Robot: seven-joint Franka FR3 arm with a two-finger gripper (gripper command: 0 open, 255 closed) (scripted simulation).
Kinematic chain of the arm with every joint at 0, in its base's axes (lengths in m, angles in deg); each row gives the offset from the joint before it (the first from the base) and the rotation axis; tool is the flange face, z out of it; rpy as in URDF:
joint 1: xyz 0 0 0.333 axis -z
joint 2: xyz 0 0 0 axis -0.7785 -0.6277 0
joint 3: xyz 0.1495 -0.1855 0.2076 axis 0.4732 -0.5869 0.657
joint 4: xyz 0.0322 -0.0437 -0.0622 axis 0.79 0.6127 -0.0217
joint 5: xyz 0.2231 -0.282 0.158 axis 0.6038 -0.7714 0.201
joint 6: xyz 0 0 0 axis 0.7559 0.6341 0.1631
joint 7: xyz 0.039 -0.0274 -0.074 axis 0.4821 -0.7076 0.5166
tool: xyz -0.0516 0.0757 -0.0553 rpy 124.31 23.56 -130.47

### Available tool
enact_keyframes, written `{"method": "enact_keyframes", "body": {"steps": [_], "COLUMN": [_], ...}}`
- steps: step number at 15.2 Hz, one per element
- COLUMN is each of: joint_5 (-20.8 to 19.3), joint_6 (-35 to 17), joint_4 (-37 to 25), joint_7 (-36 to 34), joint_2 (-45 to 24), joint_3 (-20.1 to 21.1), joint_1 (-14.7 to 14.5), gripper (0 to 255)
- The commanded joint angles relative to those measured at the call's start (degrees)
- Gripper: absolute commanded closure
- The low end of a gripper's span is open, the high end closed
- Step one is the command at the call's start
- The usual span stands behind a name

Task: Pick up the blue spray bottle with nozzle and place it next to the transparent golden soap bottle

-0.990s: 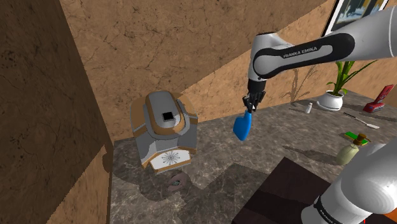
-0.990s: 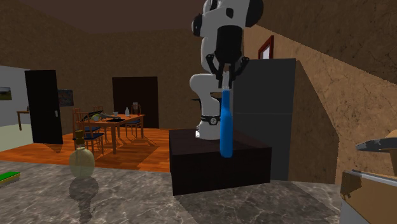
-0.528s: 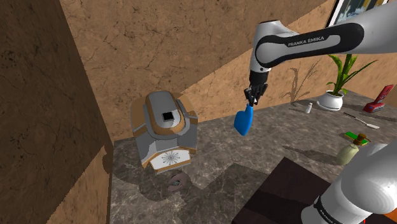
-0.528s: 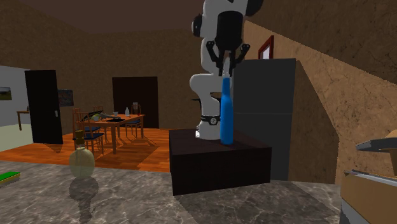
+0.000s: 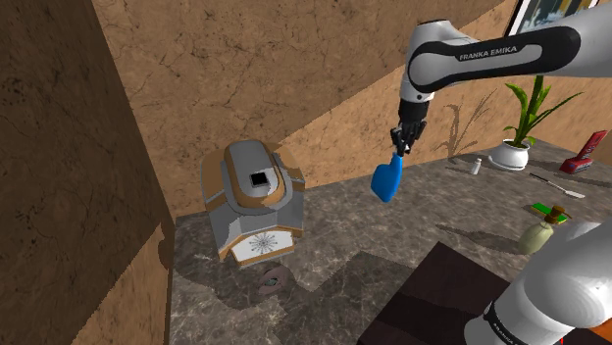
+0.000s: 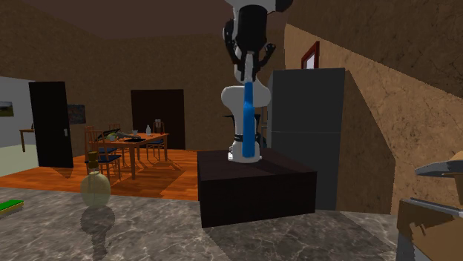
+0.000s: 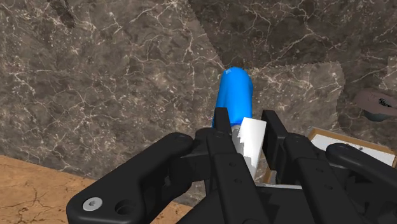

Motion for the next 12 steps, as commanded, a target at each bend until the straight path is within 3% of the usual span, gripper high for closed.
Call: {"method": "enact_keyframes", "body": {"steps": [1,12], "joint_5": [-0.8,-5.21], "joint_6": [0.02,-0.89], "joint_4": [0.49,0.21], "joint_7": [2.63,17.77], "joint_2": [0.74,1.33], "joint_3": [-1.81,-12.75], "joint_1": [1.12,7.31], "gripper": [255,255]}}
